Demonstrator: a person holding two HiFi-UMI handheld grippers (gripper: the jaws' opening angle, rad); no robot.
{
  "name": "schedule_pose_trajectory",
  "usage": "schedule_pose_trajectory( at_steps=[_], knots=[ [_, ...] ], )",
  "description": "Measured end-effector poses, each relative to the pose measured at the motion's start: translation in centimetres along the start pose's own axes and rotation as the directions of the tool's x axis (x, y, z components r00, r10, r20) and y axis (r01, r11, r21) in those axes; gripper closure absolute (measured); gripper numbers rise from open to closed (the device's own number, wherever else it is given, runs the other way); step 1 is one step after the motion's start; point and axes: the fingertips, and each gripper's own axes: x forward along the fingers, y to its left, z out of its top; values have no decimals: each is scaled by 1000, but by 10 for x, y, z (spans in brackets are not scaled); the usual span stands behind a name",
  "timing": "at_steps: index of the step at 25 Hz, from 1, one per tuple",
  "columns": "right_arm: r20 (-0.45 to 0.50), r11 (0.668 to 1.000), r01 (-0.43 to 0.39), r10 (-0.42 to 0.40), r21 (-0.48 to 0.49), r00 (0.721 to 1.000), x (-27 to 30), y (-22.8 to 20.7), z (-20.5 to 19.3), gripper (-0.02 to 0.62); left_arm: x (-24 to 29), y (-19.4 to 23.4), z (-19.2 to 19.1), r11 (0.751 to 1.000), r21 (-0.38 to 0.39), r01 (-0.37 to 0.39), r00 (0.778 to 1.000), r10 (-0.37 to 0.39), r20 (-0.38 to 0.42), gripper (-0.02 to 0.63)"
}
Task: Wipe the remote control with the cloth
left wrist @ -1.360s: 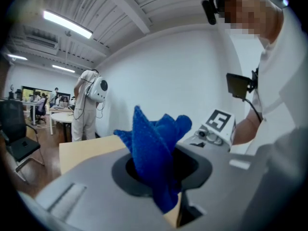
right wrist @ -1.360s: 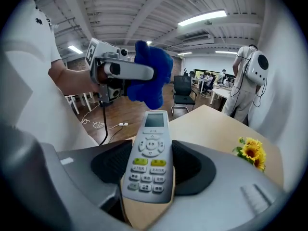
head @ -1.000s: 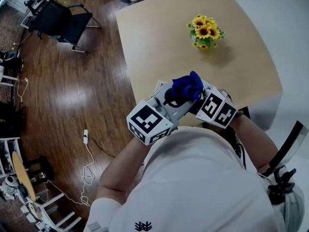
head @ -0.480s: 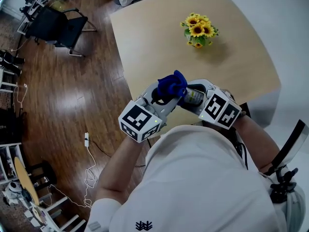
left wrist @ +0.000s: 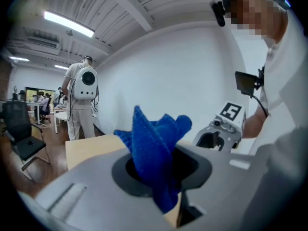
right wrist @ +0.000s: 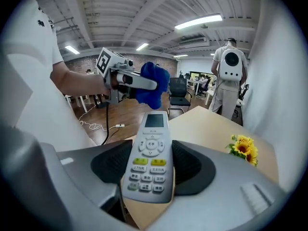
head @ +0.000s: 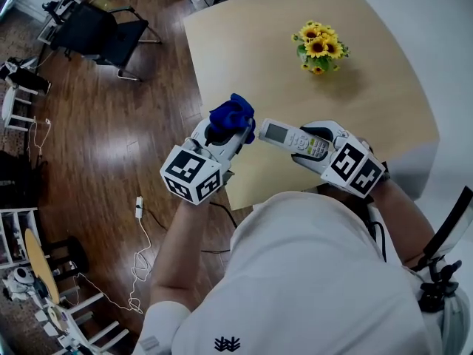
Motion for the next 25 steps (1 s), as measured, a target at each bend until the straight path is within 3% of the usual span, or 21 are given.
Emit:
schedule_pose_trajectory(
  at_steps=[3,6,10,13,18,25],
  knots=[
    [-2,1000,-3,3,-6,1000,4,2,1,336,-2,-9,9,1000,-3,16,999,-16,31,498],
    [2,1000,-15,15,-15,1000,8,6,7,336,9,-45,20,993,-19,113,992,-112,62,498],
    [2,999,-29,30,-34,1000,14,11,14,336,35,-106,19,955,-54,292,955,-289,59,498],
    [3,998,-33,33,-50,999,16,15,18,336,47,-132,15,933,-56,356,934,-355,40,499],
    [1,998,-28,28,-48,1000,13,17,12,336,48,-127,4,939,-40,341,940,-341,3,497],
    [-6,1000,-7,7,-19,1000,8,8,-3,336,30,-68,-15,981,2,193,980,-193,-53,497]
  ],
)
